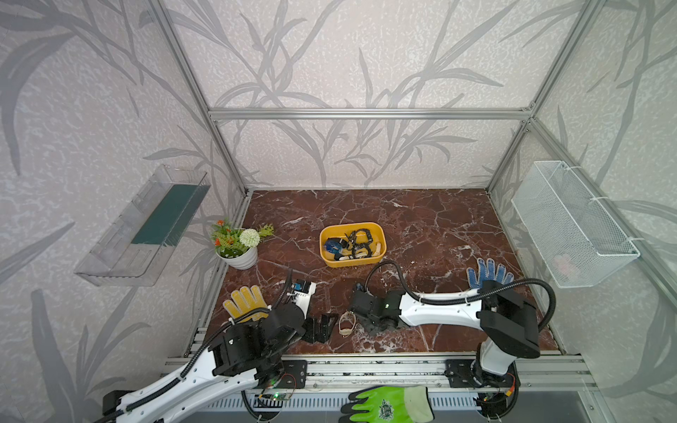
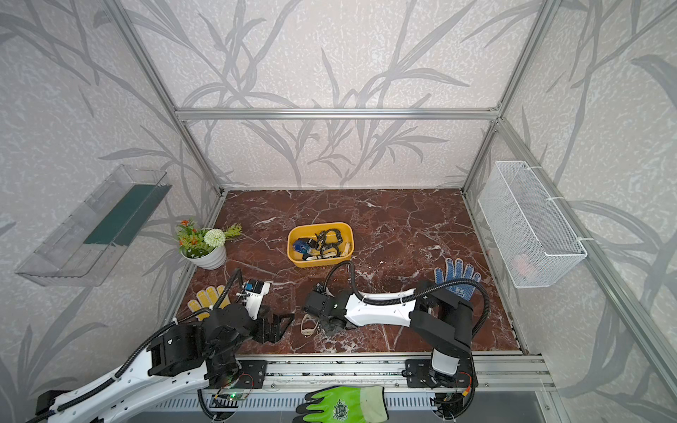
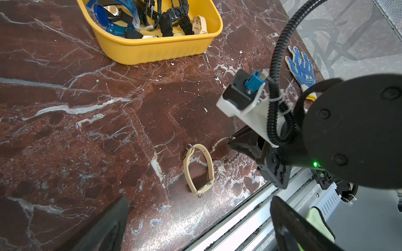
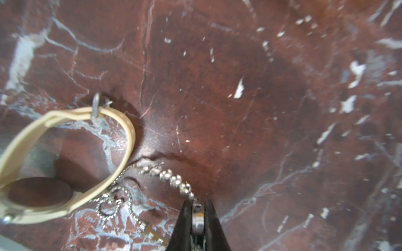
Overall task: Put the watch into the storage box
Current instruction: Pick up the watch at the center of the board, then place the watch in the storage box.
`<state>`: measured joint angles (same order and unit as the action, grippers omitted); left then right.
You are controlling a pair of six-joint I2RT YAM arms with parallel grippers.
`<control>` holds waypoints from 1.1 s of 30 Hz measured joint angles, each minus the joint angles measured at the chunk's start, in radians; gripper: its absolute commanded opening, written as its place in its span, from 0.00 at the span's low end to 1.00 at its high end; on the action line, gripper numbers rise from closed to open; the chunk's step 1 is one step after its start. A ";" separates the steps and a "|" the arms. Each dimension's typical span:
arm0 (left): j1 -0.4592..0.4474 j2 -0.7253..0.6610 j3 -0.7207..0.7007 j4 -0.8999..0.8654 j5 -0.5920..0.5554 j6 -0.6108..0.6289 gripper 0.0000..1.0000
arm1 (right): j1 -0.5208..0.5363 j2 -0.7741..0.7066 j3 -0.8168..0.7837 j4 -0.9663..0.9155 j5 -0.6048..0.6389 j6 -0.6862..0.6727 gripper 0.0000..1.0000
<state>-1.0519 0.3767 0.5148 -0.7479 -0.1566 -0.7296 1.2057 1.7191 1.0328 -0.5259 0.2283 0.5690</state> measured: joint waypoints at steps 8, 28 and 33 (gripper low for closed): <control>0.000 0.000 0.000 0.000 -0.008 0.004 0.99 | -0.097 -0.135 0.050 -0.076 0.026 -0.072 0.09; 0.000 -0.021 -0.008 0.023 -0.038 0.023 0.99 | -0.301 0.113 0.631 -0.093 -0.002 -0.372 0.10; 0.000 -0.038 -0.009 0.023 -0.050 0.023 0.99 | -0.315 0.278 0.788 -0.093 -0.043 -0.403 0.10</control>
<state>-1.0519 0.3389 0.5060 -0.7254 -0.2070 -0.7071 0.8906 1.9968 1.8206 -0.6189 0.1848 0.1658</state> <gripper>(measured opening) 0.991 0.107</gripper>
